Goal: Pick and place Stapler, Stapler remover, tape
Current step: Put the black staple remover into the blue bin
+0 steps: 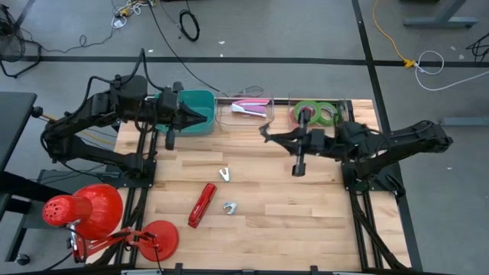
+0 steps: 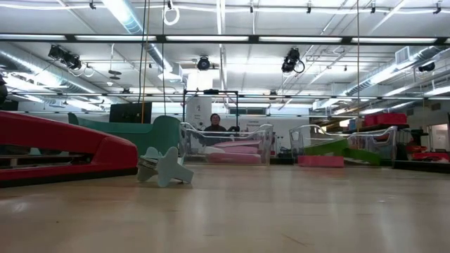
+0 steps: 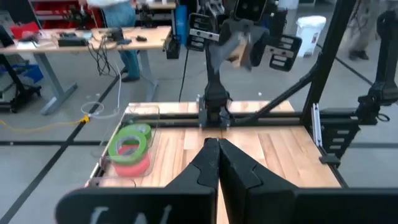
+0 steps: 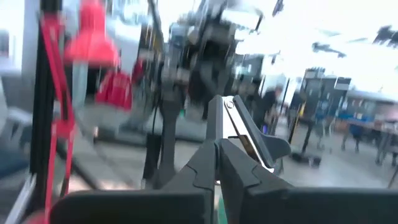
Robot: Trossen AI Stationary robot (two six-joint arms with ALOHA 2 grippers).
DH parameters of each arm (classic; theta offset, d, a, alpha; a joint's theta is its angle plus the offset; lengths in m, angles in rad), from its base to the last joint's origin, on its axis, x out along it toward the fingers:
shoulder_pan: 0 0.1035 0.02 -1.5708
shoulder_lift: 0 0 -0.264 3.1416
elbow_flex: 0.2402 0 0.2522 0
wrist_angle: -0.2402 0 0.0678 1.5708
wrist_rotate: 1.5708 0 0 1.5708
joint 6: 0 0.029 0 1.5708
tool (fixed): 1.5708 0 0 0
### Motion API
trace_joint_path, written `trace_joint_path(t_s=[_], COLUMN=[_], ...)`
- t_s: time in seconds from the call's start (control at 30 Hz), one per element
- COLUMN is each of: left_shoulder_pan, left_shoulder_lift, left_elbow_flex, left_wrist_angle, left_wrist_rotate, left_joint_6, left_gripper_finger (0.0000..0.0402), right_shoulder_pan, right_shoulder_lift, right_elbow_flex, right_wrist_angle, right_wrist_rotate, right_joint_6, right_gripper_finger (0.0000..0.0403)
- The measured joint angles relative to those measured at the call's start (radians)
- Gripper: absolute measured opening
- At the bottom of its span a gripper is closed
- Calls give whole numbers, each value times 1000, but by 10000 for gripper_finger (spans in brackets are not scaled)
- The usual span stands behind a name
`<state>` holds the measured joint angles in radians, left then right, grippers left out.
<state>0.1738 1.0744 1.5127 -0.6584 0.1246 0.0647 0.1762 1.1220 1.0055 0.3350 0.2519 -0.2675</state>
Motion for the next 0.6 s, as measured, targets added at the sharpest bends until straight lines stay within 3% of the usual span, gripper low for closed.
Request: trace_joint_path(t_s=[0.27, 0.6], left_shoulder_pan=[0, 0], left_shoulder_lift=[27, 101], left_elbow_flex=[0, 0], left_wrist_angle=[104, 272], left_wrist_rotate=[0, 0], left_joint_6=[0, 8], left_gripper_finger=[9, 9], right_shoulder_pan=[-1, -1], right_shoulder_lift=[-15, -16], right_elbow_flex=[1, 1], right_wrist_angle=[219, 335], right_wrist_rotate=[-50, -62], right_joint_6=[85, 169], right_gripper_finger=[13, 13])
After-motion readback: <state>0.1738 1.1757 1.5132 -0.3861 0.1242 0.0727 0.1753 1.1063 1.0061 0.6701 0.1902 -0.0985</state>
